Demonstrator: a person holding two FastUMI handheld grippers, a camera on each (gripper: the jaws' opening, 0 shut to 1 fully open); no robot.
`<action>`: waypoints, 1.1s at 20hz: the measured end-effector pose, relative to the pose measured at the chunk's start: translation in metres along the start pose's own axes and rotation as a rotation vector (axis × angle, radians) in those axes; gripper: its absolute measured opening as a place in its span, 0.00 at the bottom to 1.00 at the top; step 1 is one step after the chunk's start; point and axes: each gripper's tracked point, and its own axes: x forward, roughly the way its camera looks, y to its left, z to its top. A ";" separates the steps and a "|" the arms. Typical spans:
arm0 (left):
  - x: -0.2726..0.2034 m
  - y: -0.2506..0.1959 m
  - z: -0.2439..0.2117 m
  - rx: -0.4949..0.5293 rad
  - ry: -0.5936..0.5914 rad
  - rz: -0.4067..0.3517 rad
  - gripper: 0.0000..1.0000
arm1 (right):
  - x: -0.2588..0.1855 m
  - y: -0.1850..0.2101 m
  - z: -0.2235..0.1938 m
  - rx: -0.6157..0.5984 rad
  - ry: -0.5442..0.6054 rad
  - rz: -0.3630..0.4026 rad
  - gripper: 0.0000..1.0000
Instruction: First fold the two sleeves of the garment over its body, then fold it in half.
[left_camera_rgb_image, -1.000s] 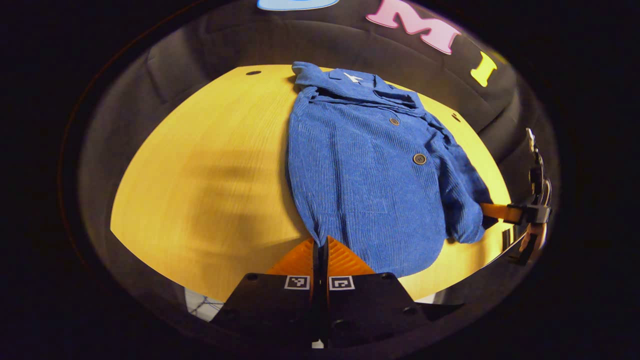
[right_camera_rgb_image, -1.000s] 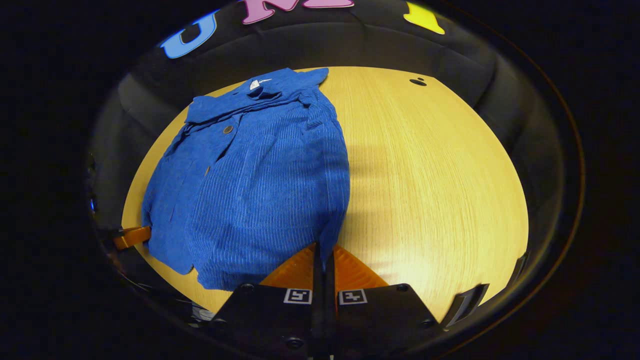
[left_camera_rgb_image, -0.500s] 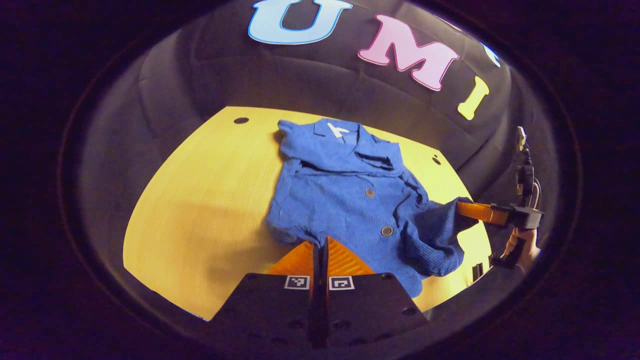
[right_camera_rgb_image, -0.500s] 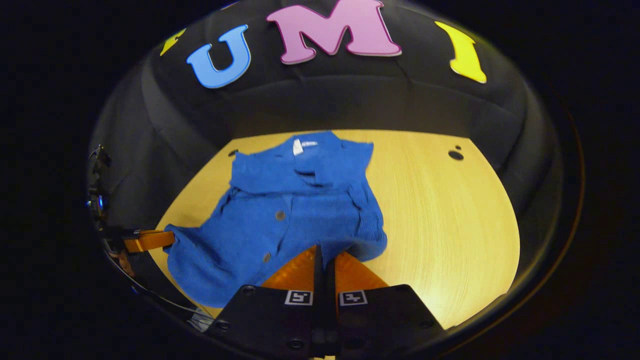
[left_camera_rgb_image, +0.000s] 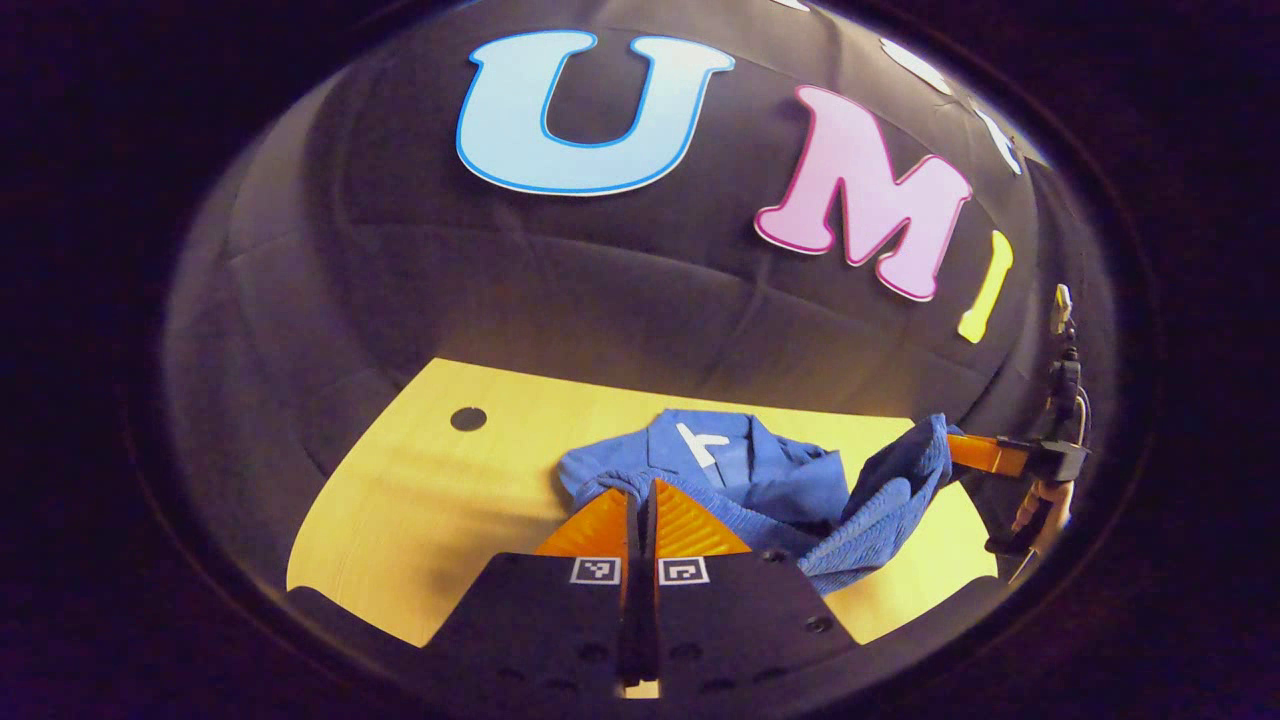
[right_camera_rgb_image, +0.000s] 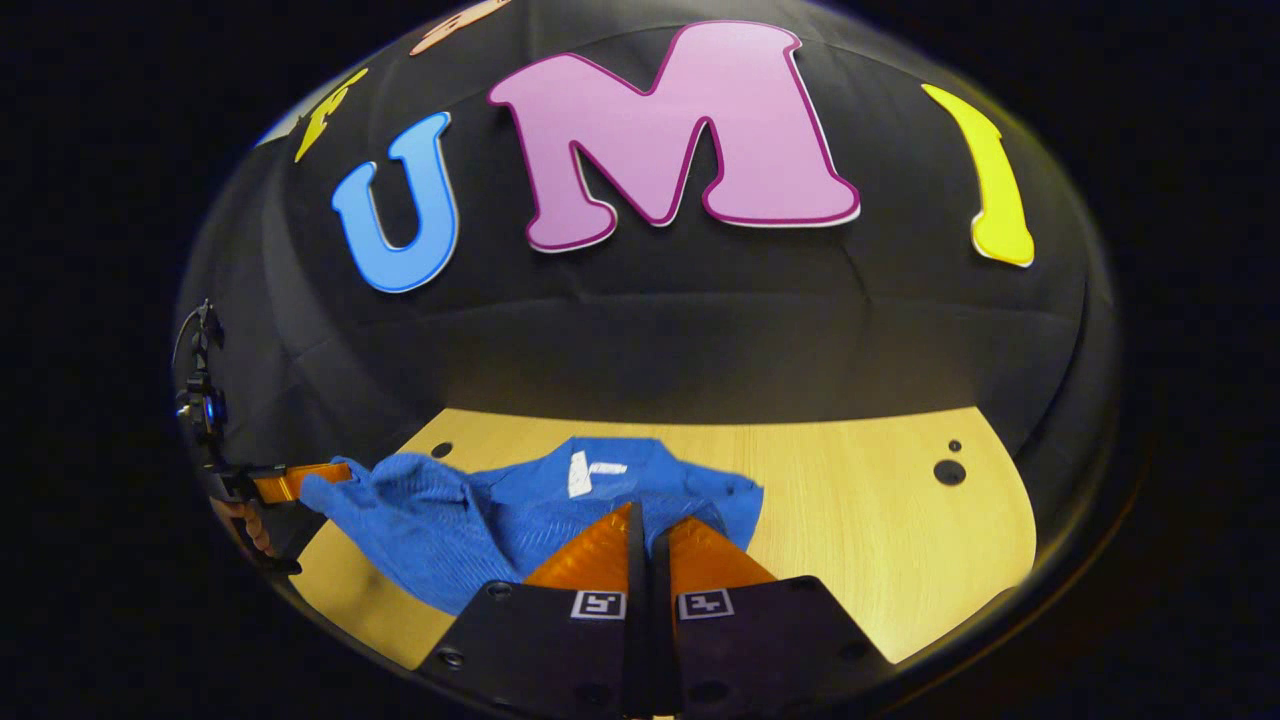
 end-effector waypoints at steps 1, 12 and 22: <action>0.025 0.007 0.012 -0.012 -0.034 0.015 0.00 | 0.026 -0.010 0.006 -0.012 -0.005 -0.030 0.04; 0.139 0.011 0.011 0.158 -0.076 0.163 0.84 | 0.110 -0.064 -0.012 -0.219 -0.060 -0.267 0.99; -0.116 -0.050 0.039 0.079 -0.521 0.107 0.81 | -0.081 0.021 0.063 -0.246 -0.497 -0.136 0.97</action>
